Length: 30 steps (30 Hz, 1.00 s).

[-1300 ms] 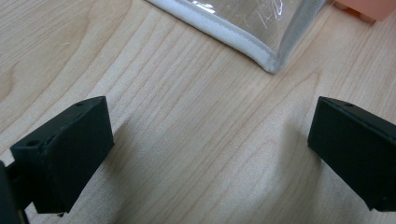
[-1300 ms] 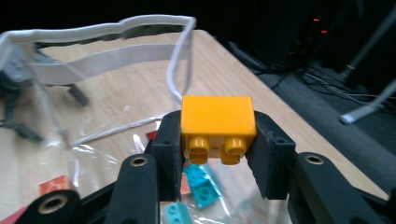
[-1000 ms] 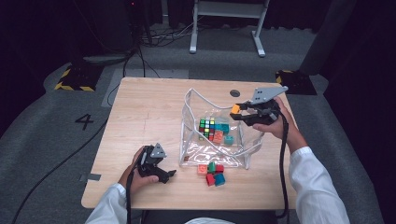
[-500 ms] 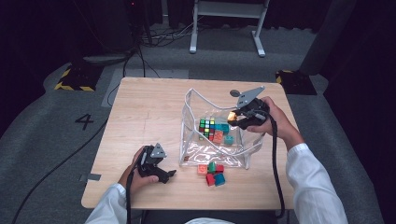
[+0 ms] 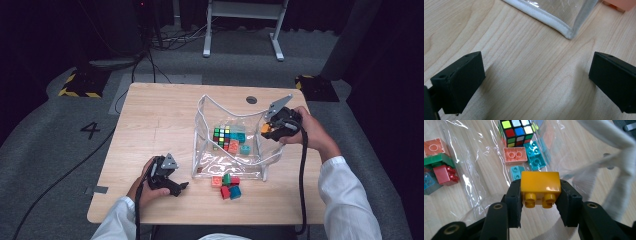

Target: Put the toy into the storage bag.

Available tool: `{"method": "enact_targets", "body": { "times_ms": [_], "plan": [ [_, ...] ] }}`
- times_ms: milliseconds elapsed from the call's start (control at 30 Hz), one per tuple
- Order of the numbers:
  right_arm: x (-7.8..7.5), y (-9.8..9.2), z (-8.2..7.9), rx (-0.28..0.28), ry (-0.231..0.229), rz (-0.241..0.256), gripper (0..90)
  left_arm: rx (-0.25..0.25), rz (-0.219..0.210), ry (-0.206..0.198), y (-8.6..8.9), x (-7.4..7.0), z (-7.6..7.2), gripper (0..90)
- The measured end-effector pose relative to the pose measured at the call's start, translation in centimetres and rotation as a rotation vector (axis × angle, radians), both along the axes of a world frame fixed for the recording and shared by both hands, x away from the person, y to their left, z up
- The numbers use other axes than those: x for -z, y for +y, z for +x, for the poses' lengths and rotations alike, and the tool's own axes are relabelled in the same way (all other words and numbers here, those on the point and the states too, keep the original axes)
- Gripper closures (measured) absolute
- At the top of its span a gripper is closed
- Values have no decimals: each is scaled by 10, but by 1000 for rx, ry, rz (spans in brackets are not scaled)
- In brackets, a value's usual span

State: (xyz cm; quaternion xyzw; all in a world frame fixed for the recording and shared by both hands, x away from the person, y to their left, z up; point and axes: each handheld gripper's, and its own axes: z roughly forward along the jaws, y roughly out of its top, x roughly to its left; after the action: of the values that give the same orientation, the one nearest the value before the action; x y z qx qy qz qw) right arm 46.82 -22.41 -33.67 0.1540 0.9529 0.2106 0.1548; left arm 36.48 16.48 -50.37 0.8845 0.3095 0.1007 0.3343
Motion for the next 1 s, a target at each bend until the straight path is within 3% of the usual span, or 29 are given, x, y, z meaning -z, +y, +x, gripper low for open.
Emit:
{"method": "enact_targets", "body": {
  "times_ms": [100, 233, 367, 433, 467, 533, 567, 600, 667, 733, 900, 1000],
  "plan": [
    [-1, -4, -2, 1, -6, -12, 587, 1, 1, 0, 0, 0, 0, 4],
    [1, -7, -6, -3, -13, 16, 550, 3, 3, -2, 0, 0, 0, 4],
    [-1, -15, -11, -33, -26, 85, 531, 3, 2, -2, 0, 0, 0, 4],
    [-3, -20, -14, -32, -37, 117, 527, 3, 3, -1, 0, 0, 0, 4],
    [-4, -23, -18, -11, -21, 132, 524, 2, 3, -1, 0, 0, 0, 4],
    [-3, -28, -20, -29, -32, 187, 499, 3, 3, -1, 0, 0, 0, 4],
    [-4, -29, -20, -35, -47, 193, 487, 3, 3, -1, 0, 0, 0, 4],
    [-4, -31, -23, -7, -45, 202, 481, 3, 3, -1, 0, 0, 0, 4],
    [-8, -34, -28, 19, -61, 231, 471, 3, 3, -1, 0, 0, 0, 4],
    [-11, -38, -30, -3, -109, 272, 430, 3, 3, -1, 0, 0, 0, 4],
    [-23, -49, -41, 44, -177, 340, 366, 4, 3, -2, 0, 0, 0, 3],
    [-29, -57, -46, 61, -196, 386, 340, 9, 4, -2, 0, 0, 1, 3]
  ]
}}
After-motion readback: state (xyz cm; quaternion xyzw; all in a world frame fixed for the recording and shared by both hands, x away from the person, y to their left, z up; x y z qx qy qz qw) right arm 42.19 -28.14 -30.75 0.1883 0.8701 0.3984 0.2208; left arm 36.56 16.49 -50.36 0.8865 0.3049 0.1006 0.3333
